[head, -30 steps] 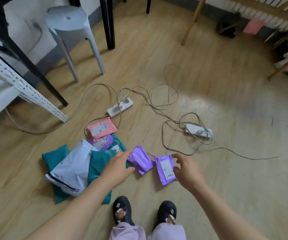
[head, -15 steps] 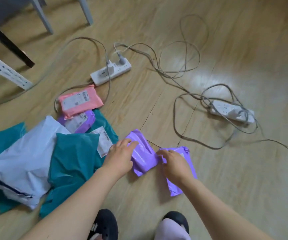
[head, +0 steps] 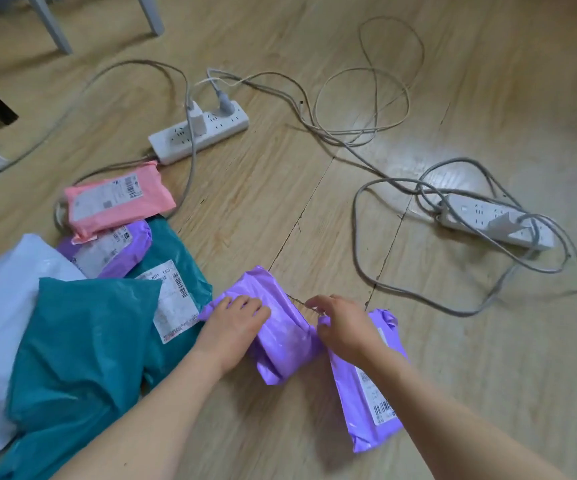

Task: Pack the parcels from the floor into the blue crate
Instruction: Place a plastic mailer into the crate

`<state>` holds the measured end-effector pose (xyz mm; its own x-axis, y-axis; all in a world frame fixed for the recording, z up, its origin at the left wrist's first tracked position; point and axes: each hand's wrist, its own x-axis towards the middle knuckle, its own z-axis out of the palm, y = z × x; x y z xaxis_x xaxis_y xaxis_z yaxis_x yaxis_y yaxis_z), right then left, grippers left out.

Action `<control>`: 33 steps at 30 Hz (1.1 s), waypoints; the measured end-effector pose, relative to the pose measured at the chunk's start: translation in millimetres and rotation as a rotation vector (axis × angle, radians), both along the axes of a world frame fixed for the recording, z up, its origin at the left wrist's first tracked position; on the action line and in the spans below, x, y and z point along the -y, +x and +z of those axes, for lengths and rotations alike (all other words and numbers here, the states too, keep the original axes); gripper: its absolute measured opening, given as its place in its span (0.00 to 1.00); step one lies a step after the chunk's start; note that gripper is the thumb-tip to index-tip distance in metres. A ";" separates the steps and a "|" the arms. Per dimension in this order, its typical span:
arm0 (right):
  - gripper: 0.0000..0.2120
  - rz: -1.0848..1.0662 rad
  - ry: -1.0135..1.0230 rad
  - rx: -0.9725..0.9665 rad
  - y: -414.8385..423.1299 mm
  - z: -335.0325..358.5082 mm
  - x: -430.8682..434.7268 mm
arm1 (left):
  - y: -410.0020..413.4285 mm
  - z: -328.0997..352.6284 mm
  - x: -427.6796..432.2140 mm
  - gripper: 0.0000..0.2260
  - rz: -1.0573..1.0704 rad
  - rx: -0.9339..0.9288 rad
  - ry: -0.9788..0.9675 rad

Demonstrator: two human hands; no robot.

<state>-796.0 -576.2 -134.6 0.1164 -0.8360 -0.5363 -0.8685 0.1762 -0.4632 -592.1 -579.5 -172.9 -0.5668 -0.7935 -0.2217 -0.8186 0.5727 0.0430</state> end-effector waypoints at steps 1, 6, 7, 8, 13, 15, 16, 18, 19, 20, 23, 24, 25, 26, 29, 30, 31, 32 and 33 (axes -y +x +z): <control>0.25 -0.001 0.010 0.011 1.3 -0.7 -1.9 | 0.4 0.9 2.2 0.18 -0.009 -0.062 -0.037; 0.14 -0.263 -0.042 0.176 -0.1 -3.8 13.7 | -4.6 21.6 31.5 0.08 0.358 -0.400 -0.102; 0.13 -0.380 -0.047 0.261 -1.0 0.3 20.8 | -3.4 28.6 39.1 0.08 0.494 -0.457 -0.040; 0.15 -0.485 -0.032 0.346 -2.0 5.8 28.2 | -2.2 36.2 46.7 0.07 0.638 -0.527 0.087; 0.20 -0.733 0.205 0.644 6.7 26.6 56.8 | 1.1 53.9 64.0 0.07 1.045 -0.898 0.540; 0.13 -0.766 0.309 0.765 16.9 27.8 61.8 | 1.1 53.1 61.2 0.09 1.124 -1.002 0.652; 0.10 -0.774 0.333 0.807 21.7 27.9 62.7 | 1.2 52.9 58.9 0.10 1.150 -1.035 0.690; 0.06 -0.800 0.316 0.826 30.7 27.2 64.0 | 1.3 52.6 56.3 0.11 1.170 -1.025 0.690; 0.05 -0.819 0.287 0.817 34.7 27.7 63.7 | 1.8 52.7 55.6 0.12 1.175 -1.004 0.668; 0.05 -0.837 0.255 0.802 37.5 28.1 62.8 | 3.2 52.8 54.4 0.12 1.182 -0.988 0.646; 0.07 -0.872 0.210 0.771 41.3 30.7 60.3 | 11.0 52.9 53.7 0.12 1.206 -0.997 0.580; 0.08 -0.868 0.210 0.758 41.6 31.5 59.7 | 13.1 52.0 55.0 0.12 1.225 -1.007 0.557; 0.10 -0.873 0.210 0.753 42.6 33.4 59.3 | 13.5 51.6 56.6 0.12 1.252 -1.020 0.540; 0.10 -0.888 0.204 0.744 42.9 34.6 59.6 | 12.3 52.3 58.3 0.12 1.291 -1.042 0.524; 0.11 -1.032 0.167 0.753 41.1 37.5 64.8 | 11.5 60.7 60.2 0.16 1.523 -1.284 0.686; 0.11 -1.085 0.158 0.762 39.4 38.2 67.1 | 13.4 65.4 58.1 0.18 1.574 -1.415 0.844; 0.11 -1.133 0.150 0.778 37.9 39.3 68.8 | 16.4 68.0 54.8 0.20 1.563 -1.511 1.003; 0.11 -1.165 0.148 0.788 36.5 39.9 69.9 | 18.4 69.3 51.1 0.22 1.494 -1.545 1.134; 0.11 -1.184 0.149 0.808 36.8 41.9 70.2 | 17.6 70.5 46.8 0.21 1.412 -1.523 1.235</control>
